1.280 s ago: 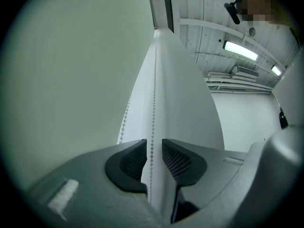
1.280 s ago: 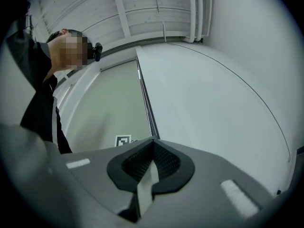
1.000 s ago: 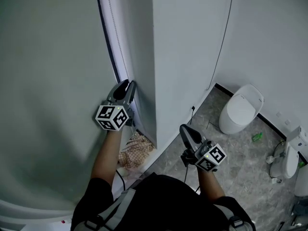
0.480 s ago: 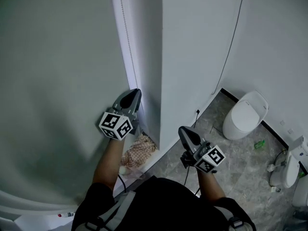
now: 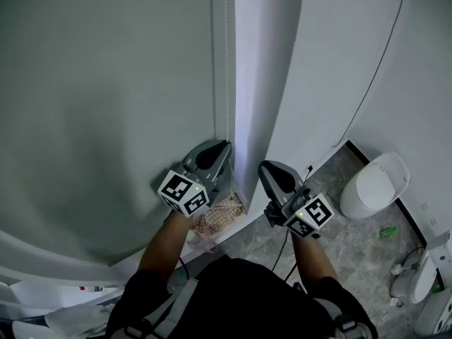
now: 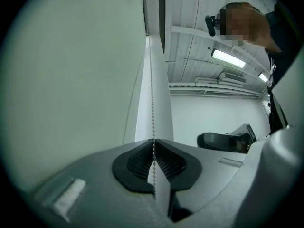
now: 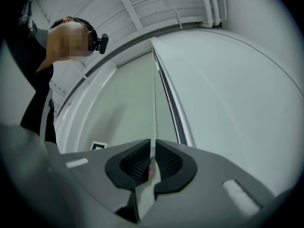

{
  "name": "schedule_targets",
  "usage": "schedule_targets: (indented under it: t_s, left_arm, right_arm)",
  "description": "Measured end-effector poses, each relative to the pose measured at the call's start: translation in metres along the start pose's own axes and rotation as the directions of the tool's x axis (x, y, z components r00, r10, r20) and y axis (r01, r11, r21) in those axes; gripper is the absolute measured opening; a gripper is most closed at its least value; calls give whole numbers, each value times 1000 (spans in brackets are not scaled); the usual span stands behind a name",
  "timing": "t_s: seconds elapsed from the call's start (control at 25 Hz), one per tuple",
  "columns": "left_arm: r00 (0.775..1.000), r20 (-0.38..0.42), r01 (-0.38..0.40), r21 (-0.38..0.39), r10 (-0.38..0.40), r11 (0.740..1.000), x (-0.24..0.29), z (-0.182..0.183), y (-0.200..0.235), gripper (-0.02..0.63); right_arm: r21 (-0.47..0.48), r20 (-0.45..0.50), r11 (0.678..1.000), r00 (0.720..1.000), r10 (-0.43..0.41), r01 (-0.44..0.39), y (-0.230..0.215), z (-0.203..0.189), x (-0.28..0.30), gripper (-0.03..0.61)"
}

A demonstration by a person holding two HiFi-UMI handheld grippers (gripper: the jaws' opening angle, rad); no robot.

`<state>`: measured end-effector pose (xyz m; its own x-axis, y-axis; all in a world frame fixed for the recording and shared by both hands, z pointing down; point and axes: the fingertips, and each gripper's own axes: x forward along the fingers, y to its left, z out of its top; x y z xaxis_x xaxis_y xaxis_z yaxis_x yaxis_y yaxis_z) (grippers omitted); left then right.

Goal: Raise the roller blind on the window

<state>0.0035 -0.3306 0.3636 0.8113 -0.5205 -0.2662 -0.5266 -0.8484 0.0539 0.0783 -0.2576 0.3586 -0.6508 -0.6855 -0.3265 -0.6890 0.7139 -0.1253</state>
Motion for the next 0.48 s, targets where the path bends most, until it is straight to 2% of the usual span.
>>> schedule_targets:
  t_s: [0.2, 0.36, 0.48]
  left_arm:
    - [999, -1, 53, -18, -53, 998, -10, 6, -26, 12]
    - [998, -1, 56, -10, -56, 998, -15, 8, -33, 12]
    - [998, -5, 62, 5, -62, 998, -14, 5, -35, 12]
  right_arm:
    - [6, 5, 991, 991, 136, -136, 23, 31, 54, 95]
    - [7, -19, 987, 987, 158, -158, 26, 38, 91, 126]
    - [-7, -2, 984, 984, 176, -176, 25, 50, 106, 127]
